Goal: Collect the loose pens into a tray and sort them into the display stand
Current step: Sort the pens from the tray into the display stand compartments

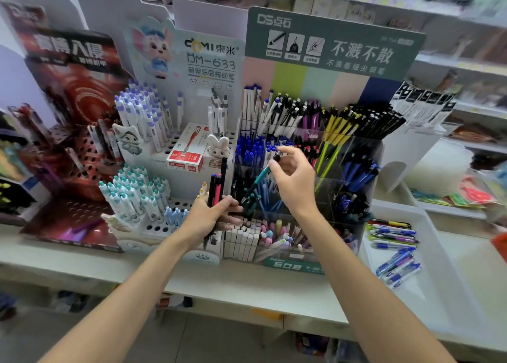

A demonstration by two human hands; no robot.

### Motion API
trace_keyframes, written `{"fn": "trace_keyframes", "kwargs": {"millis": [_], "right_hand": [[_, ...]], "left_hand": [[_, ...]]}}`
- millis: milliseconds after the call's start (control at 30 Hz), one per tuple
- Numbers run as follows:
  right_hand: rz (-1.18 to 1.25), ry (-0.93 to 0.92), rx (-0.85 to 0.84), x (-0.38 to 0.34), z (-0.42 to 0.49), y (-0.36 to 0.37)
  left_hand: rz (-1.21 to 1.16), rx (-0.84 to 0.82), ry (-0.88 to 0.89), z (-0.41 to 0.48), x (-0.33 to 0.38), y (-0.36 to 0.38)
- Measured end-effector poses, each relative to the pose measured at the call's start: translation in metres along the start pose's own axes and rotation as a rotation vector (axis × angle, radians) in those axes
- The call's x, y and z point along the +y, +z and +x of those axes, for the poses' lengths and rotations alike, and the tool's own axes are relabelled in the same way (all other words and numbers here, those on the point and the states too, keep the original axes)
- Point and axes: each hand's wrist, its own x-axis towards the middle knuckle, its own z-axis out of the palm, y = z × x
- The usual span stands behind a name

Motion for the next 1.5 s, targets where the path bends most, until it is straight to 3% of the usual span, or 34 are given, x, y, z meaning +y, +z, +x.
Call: {"fn": "trace_keyframes", "kwargs": {"millis": [167, 333, 433, 700, 800, 967, 1167, 1500], "right_hand": [[-0.13, -0.182, 0.049, 0.003, -0.007, 0.007], [-0.263, -0.28, -0.066, 0.014, -0.015, 0.02], [-0.337, -0.259, -0.15, 0.023, -0.018, 0.026], [-0.295, -0.221, -0.086, 0.02, -0.011, 0.029], [-0.276, -0.292, -0.037, 0.018, -0.009, 0.029], [-0.375, -0.284, -0.186, 0.028, -0.018, 0.036], [-0.408, -0.33, -0.156, 0.028, -0.01, 0.038], [-0.64, -0.214, -0.251, 0.039, -0.013, 0.04]], "left_hand": [[0.035, 0.002, 0.011, 0.001, 0.001, 0.001], [0.038, -0.006, 0.02, 0.001, 0.004, 0.007], [0.035, -0.009, 0.014, 0.002, 0.004, 0.006], [0.029, -0.05, 0.092, 0.001, 0.004, 0.001], [0.02, -0.041, 0.097, 0.002, 0.005, -0.002], [0.021, -0.01, 0.108, 0.001, 0.007, 0.0], [-0.084, 0.028, 0.073, 0.0, 0.007, 0.002], [-0.097, 0.02, 0.087, -0.002, 0.009, 0.002]]}}
